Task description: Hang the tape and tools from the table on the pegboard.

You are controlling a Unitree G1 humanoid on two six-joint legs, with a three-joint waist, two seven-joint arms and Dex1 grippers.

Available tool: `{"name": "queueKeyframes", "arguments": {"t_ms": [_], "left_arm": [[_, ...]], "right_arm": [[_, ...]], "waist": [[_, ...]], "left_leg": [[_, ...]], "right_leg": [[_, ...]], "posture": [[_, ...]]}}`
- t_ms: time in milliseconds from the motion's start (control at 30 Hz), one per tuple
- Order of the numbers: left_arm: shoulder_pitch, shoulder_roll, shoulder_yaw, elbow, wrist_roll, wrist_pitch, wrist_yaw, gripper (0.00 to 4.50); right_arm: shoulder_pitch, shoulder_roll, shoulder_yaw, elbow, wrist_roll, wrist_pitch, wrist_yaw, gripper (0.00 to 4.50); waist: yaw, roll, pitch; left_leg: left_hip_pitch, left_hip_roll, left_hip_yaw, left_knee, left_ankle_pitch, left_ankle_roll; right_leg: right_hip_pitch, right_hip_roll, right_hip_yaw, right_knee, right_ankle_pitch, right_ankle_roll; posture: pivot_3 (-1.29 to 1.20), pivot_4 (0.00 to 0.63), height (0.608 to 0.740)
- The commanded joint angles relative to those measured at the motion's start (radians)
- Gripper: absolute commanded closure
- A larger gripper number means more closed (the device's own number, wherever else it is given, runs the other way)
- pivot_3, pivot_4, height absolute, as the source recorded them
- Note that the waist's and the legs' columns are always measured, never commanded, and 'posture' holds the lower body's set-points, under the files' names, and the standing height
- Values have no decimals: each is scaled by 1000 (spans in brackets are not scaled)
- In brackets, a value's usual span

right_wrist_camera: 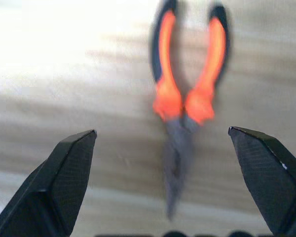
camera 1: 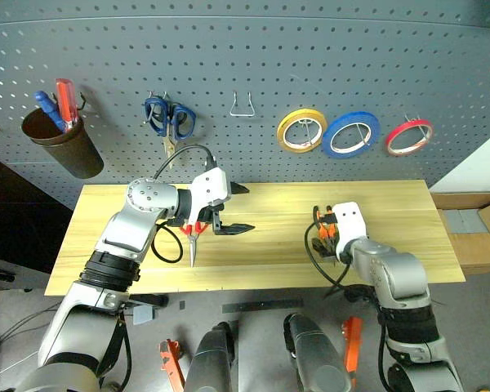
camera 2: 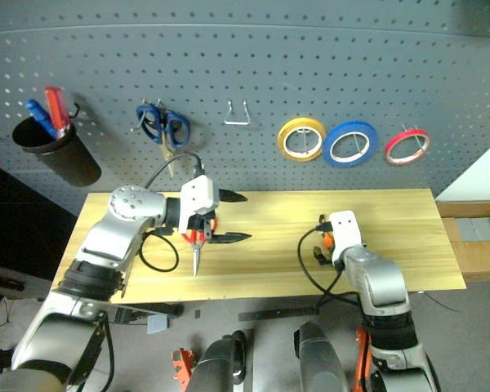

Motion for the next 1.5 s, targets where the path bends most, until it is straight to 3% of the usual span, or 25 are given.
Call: {"name": "queueKeyframes", "arguments": {"t_ms": [33, 367, 600, 700, 800, 833, 1100, 1500], "left_arm": [[-12, 4, 19, -15, -18, -2, -8, 41], [-1, 4, 17, -31, -17, 4, -4, 41], [7, 8, 21, -41, -18, 10, 2, 41], [13, 10, 23, -47, -18, 13, 3, 41], [18, 14, 27, -51, -20, 17, 3, 41], [19, 15, 29, -51, -20, 17, 3, 41], [38, 10, 56, -62, -42, 53, 22, 41], [248, 72, 318, -239, -222, 294, 169, 41]], "right_arm": [[-63, -2, -27, 139, -36, -99, -41, 41], [-253, 0, -67, 628, -60, -306, -83, 41], [-281, 1, -73, 734, -52, -306, -66, 41], [-264, 13, -66, 708, -52, -273, -58, 661], [-236, 31, -57, 629, -42, -207, -49, 1672], [-226, 34, -54, 606, -42, -192, -49, 1820], [-194, 25, -41, 491, -60, -230, -55, 1820], [64, 76, 223, -484, -45, 4, -61, 1820]], "waist": [[-1, 0, 0], [-1, 0, 0], [0, 0, 0], [0, 0, 0], [0, 0, 0], [0, 0, 0], [-1, 0, 0], [-13, 0, 0]], "left_leg": [[0, 0, 0, 0, 0, 0], [0, 0, 0, 0, 0, 0], [0, 0, 0, 0, 0, 0], [0, 0, 0, 0, 0, 0], [0, 0, 0, 0, 0, 0], [0, 0, 0, 0, 0, 0], [0, 0, 0, 0, 0, 0], [-4, 4, -6, 0, 0, 0]], "right_leg": [[0, 0, 0, 0, 0, 0], [0, 0, 0, 0, 0, 0], [0, 0, 0, 0, 0, 0], [0, 0, 0, 1, 0, 0], [0, 0, 0, 1, 0, 0], [0, 0, 0, 1, 0, 0], [0, 0, 0, 1, 0, 0], [-6, 1, 0, 1, 0, 0]], "posture": [[-182, 301, 740], [-162, 295, 740], [-166, 293, 740], [-167, 292, 740], [-167, 291, 740], [-167, 291, 740], [-170, 284, 740], [-163, 279, 740]]}}
